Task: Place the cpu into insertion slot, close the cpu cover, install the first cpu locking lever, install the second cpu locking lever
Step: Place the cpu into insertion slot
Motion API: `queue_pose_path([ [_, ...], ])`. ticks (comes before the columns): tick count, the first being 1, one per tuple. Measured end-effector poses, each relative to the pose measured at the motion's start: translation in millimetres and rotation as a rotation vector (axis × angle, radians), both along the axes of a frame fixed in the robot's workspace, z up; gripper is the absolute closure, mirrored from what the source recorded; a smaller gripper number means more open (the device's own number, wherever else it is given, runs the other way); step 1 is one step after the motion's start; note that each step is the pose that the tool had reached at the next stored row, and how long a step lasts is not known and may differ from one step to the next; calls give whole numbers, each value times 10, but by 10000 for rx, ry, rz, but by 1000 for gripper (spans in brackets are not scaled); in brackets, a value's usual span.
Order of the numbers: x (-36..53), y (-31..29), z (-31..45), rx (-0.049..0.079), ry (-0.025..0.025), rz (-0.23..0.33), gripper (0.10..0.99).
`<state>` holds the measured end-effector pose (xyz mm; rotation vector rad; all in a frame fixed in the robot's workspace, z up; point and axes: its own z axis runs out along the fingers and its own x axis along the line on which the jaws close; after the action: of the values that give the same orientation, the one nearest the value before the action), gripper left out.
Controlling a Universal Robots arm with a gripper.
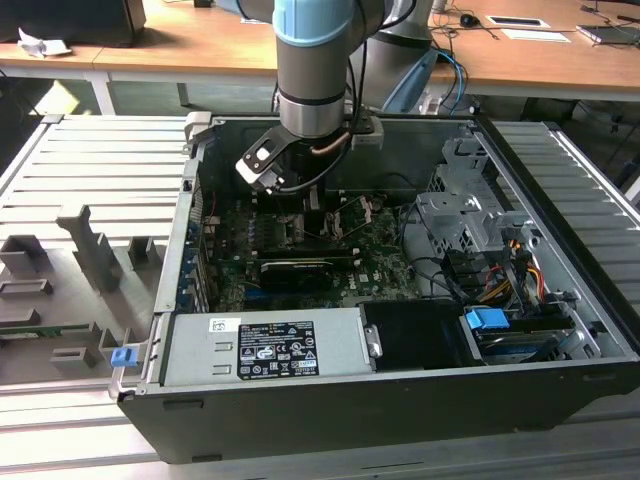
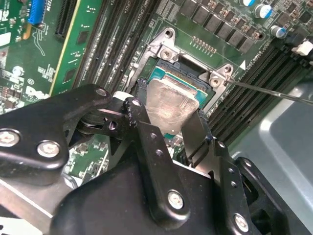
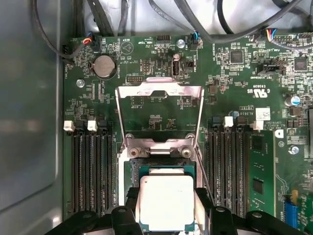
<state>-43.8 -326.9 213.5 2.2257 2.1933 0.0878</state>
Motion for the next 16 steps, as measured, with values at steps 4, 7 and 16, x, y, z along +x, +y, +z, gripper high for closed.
queue_pose_path([
  [4, -1, 1, -26, -5, 0, 1, 557],
  [7, -1, 25, -70, -8, 1, -1, 557],
  [16, 10, 42, -110, -12, 2, 0, 557],
])
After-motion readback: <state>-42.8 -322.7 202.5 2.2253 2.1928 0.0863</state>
